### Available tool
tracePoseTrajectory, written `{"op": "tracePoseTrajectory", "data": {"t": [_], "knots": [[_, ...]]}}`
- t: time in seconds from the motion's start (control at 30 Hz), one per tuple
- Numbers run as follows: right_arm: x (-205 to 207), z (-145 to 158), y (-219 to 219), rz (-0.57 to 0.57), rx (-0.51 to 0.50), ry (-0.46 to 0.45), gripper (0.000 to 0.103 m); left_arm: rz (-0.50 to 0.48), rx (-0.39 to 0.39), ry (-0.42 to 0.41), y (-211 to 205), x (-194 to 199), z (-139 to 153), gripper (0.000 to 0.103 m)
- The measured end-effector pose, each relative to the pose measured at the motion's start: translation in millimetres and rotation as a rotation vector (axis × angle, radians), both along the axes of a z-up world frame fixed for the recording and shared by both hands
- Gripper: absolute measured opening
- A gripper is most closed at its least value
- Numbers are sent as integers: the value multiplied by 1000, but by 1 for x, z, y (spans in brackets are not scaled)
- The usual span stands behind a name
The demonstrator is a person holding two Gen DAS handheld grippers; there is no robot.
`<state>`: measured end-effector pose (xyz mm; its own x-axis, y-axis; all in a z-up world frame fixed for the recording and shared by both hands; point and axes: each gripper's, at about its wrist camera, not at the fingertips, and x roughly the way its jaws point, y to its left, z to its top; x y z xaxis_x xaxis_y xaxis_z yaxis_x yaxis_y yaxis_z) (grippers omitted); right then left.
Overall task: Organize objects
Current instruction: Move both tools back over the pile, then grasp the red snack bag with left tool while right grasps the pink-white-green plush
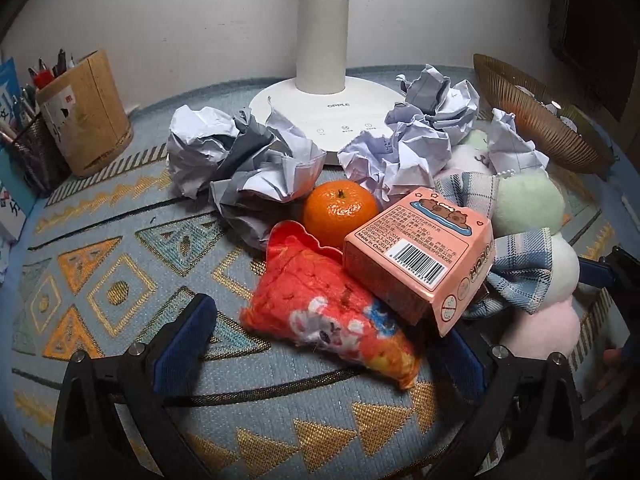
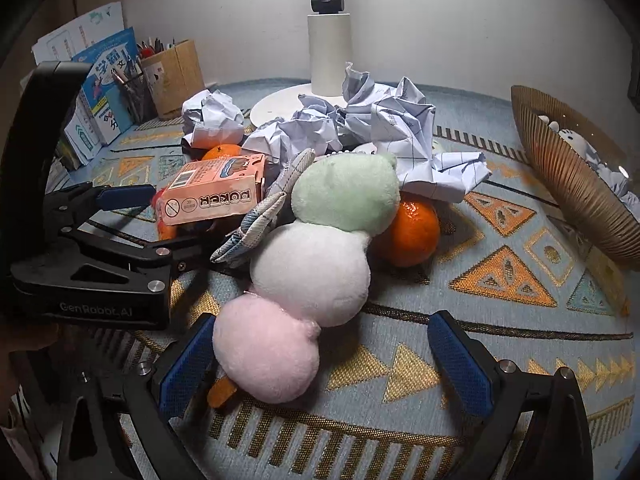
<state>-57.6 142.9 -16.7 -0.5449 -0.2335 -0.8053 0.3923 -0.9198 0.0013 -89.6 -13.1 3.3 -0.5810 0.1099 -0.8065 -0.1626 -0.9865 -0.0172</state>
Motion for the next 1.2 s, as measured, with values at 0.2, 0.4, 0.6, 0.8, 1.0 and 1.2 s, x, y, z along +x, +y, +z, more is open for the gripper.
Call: {"op": "tracePoseTrajectory", "data": {"t": [0.2, 0.4, 0.6, 0.8, 1.0, 1.2], "knots": [[0, 2, -1, -7, 4, 1, 103, 0, -7, 0, 2, 2, 0, 103], [0, 2, -1, -7, 4, 1, 103, 0, -7, 0, 2, 1, 0, 103], [0, 1, -2, -7, 4, 1, 103, 0, -6, 0, 2, 2, 0, 103], [0, 1, -1, -7, 4, 1, 103, -1, -6, 0, 2, 1, -1, 103], [1, 1, -2, -7, 4, 1, 103, -1, -5, 0, 2, 1, -1, 103], [3, 2, -2, -4, -5, 6, 101, -2, 1, 1, 2, 1, -1, 102]]}}
